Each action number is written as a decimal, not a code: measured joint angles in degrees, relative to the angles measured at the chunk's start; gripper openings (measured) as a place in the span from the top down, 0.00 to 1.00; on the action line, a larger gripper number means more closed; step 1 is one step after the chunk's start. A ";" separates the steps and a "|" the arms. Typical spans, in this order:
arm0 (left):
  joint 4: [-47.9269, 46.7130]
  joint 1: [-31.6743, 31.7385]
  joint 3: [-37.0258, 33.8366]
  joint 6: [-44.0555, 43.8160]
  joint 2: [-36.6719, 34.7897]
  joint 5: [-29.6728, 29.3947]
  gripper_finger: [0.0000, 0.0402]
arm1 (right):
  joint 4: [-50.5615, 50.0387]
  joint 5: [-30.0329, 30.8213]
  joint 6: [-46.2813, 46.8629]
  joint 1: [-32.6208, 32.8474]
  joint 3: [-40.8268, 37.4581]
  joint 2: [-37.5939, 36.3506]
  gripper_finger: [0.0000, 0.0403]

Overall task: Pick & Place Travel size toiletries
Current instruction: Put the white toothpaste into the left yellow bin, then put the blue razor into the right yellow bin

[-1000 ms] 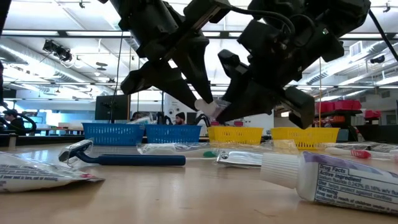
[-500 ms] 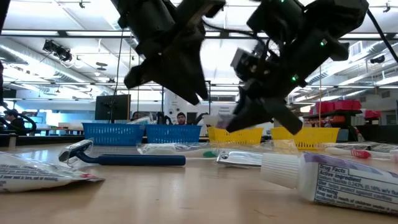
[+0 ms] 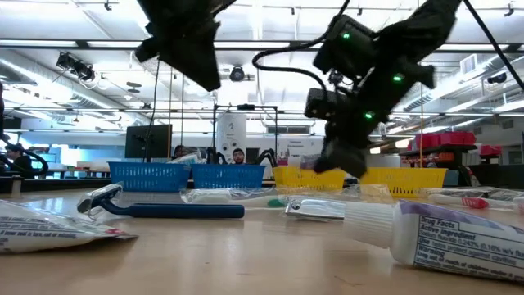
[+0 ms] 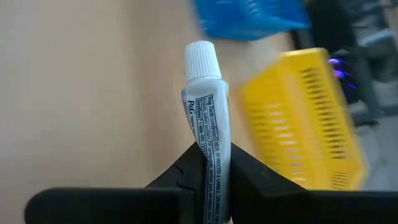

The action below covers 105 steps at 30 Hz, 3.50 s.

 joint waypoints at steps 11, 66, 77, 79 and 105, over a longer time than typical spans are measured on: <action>-3.01 2.02 -1.85 -0.53 0.59 -3.16 0.81 | 1.67 -1.47 -7.80 -14.12 9.70 -3.66 0.87; 19.15 -9.28 -3.89 23.21 9.11 15.86 0.61 | -1.76 -38.97 3.40 -7.03 7.62 -11.38 0.40; 19.00 -10.51 -3.90 21.99 17.65 20.29 0.57 | 10.66 -38.93 9.80 10.59 -2.06 -11.33 0.33; 18.85 -10.86 -3.80 22.11 18.92 21.39 0.57 | 14.80 -38.71 10.79 12.08 -4.41 -11.31 0.33; 21.98 -9.23 -4.50 21.59 19.15 20.48 0.90 | 26.76 -37.33 9.81 16.63 -9.42 -8.18 0.35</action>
